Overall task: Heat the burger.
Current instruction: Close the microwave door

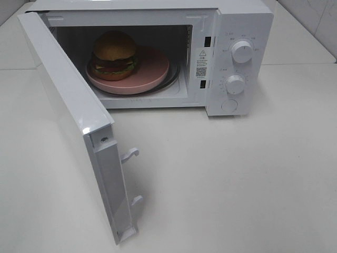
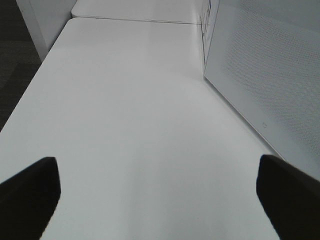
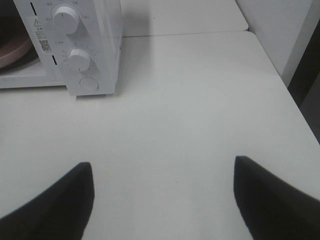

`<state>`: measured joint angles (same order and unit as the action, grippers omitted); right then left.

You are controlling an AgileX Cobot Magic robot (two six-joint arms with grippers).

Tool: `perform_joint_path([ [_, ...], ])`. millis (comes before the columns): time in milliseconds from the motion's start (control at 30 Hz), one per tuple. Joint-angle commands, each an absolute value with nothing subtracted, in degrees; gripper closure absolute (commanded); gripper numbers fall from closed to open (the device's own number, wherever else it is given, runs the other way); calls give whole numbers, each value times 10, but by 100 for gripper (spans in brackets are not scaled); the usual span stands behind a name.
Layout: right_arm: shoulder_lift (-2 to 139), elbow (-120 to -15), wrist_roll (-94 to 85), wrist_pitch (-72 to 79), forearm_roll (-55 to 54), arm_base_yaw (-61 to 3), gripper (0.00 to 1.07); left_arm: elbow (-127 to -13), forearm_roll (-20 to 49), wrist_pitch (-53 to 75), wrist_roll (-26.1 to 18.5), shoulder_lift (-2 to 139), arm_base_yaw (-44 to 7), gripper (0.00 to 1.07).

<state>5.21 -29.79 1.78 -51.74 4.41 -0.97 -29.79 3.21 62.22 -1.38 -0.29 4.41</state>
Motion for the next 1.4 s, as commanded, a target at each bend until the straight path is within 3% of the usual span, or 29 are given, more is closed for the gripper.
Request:
perform_joint_path([
  [33,37,-296,13,-511,44,-6,31,-296,36,614,-13,-12,41,6],
  [333,-19,-284,14,-549,42,-6,31,-296,36,614,-13,-12,41,6],
  [1400,-19,-280,21,-552,42,-6,31,-296,36,614,-13,-12,41,6],
])
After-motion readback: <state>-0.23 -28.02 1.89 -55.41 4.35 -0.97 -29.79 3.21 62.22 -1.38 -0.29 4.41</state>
